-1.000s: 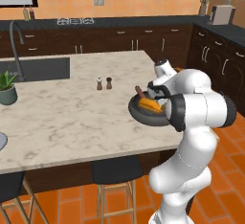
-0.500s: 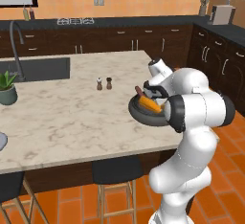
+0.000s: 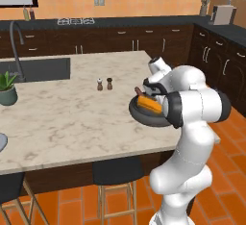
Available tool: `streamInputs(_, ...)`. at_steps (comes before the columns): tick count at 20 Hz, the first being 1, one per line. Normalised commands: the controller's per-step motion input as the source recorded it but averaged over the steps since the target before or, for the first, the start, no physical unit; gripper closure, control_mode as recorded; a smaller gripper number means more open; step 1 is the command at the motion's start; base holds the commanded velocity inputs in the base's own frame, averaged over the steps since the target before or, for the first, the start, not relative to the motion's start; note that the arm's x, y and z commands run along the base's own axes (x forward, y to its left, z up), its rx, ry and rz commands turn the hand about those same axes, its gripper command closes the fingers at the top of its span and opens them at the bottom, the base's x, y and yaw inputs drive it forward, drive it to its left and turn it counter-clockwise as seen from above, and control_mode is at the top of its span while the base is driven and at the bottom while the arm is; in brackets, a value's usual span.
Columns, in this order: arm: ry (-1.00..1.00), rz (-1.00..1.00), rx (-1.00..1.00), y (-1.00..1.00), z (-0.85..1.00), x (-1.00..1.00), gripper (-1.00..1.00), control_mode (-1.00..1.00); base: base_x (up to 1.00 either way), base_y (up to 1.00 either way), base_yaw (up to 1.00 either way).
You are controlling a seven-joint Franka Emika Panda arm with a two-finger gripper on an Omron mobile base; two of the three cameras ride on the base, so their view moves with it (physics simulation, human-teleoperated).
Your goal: Place one bun and one sausage from the bowl on each plate.
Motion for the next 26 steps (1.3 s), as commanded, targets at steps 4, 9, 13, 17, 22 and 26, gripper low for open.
streamInputs(4,0.0,0.15,0.0,0.0,-0.14,-0.64,-1.0,-1.0,0.0,0.0,0.0)
streamInputs(9,0.15,0.29,0.02,-0.05,-0.38,-0.36,-1.0,-1.0,0.0,0.0,0.0)
streamInputs(13,0.0,0.15,0.09,-0.04,-0.06,0.69,-1.0,-1.0,0.0,0.0,0.0)
streamInputs(17,0.03,0.04,0.02,0.01,-0.2,0.68,-1.0,-1.0,0.0,0.0,0.0)
streamInputs(22,0.13,0.0,0.0,0.01,-0.55,0.18,1.0,-1.0,0.0,0.0,0.0)
streamInputs(26,0.03,0.0,0.01,0.0,-0.14,-0.16,1.0,-1.0,0.0,0.0,0.0)
